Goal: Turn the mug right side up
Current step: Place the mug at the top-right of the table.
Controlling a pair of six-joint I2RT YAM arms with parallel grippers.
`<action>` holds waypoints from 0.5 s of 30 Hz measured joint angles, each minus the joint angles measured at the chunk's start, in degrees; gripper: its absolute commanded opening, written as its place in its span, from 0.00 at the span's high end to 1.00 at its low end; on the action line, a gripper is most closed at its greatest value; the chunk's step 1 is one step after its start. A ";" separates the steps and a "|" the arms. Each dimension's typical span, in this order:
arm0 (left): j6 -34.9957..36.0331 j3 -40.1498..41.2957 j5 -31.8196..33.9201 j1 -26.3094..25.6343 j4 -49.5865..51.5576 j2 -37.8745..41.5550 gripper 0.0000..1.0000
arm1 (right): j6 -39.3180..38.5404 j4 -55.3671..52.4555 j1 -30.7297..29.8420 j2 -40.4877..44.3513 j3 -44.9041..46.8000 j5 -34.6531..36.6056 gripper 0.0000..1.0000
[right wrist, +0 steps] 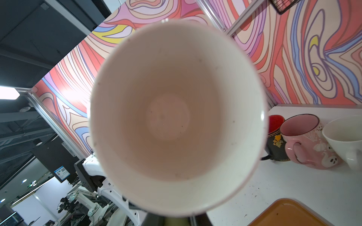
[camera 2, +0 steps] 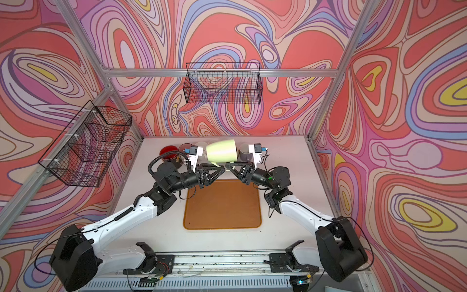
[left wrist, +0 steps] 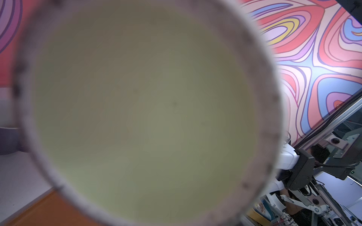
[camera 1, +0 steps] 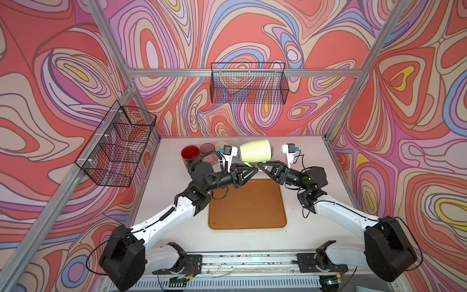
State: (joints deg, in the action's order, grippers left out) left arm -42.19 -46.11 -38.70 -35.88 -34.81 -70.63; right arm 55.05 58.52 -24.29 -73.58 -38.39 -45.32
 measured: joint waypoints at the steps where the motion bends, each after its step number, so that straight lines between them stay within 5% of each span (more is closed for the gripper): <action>1: 0.37 0.00 0.42 -0.04 1.01 0.00 0.41 | 0.11 -0.13 0.37 0.22 0.26 0.52 1.00; 8: 4.61 0.61 5.84 -0.02 11.34 3.15 0.23 | -0.04 -4.92 4.20 4.13 3.39 4.09 1.00; 11: 6.73 0.85 9.51 -0.02 16.59 6.27 0.00 | -2.08 -12.17 5.42 7.61 3.85 6.60 1.00; 15: 9.42 0.66 15.54 -0.02 25.53 10.21 0.00 | -8.52 -27.82 6.19 14.14 3.13 13.64 1.00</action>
State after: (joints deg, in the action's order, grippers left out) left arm -32.77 -45.45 -23.16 -35.90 -9.28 -60.42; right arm 46.52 30.70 -18.11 -59.44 -35.27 -31.68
